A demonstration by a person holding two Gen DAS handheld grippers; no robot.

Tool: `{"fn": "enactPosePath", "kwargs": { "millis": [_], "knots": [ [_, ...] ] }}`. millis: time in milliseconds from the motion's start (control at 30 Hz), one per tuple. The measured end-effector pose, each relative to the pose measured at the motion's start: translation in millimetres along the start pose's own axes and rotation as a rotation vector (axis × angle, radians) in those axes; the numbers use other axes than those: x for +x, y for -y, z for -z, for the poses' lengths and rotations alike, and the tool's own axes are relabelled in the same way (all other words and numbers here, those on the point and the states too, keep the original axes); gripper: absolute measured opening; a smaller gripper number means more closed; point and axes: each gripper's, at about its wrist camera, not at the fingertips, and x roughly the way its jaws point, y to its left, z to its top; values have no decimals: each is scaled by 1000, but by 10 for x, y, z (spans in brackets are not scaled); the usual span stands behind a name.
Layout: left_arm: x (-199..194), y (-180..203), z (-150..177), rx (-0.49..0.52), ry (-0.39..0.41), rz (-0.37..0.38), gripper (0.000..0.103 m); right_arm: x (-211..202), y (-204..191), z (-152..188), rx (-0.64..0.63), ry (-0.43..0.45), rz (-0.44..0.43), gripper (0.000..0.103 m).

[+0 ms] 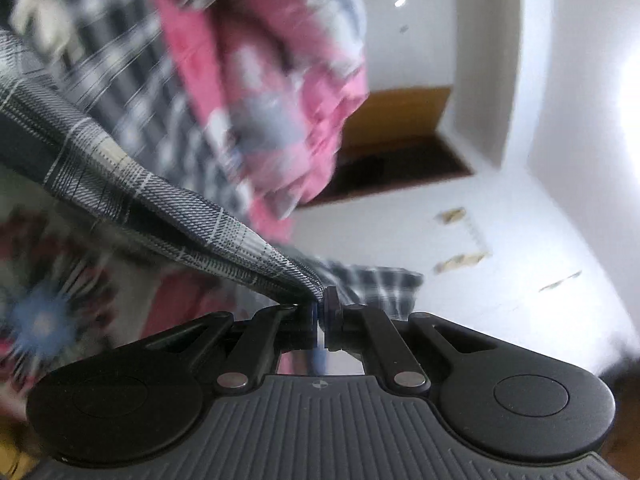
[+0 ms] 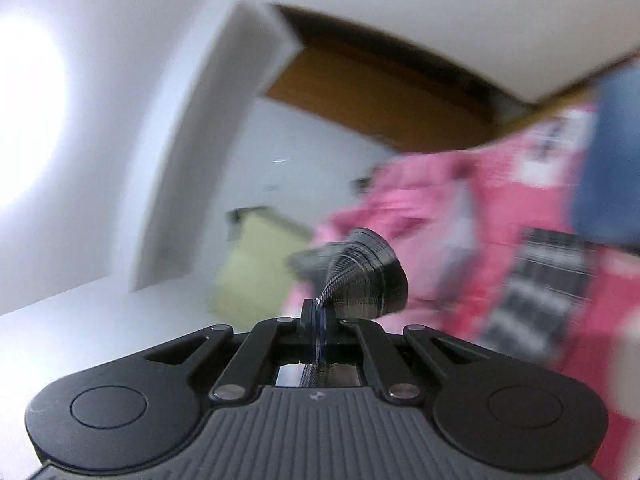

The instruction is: Fold clothes

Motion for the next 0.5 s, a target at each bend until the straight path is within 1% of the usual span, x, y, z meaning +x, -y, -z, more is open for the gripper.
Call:
{"fn": "enactPosePath", "kwargs": {
  "millis": [133,200,233,300,433,500],
  "knots": [
    [31,-249,309,47,-112,-132,0,-563,941,328,90,26,253,1],
    [43,-395,422,40,-160,-190,0,-806,1340,494,193,36,338,1],
    [41,-457,460,31,-175,-213,0,-905,1449,556,224,46,363,2],
    [42,-525,497,31,-192,-241,0,-1034,1529,630,246,65,370,1],
    [32,-504,507,93,-196,-245,0,-1076,1370,639,165,89,338,1],
    [32,-506,556,138,-209,-269,0,-1026,1390,645,141,86,360,1]
  ]
}}
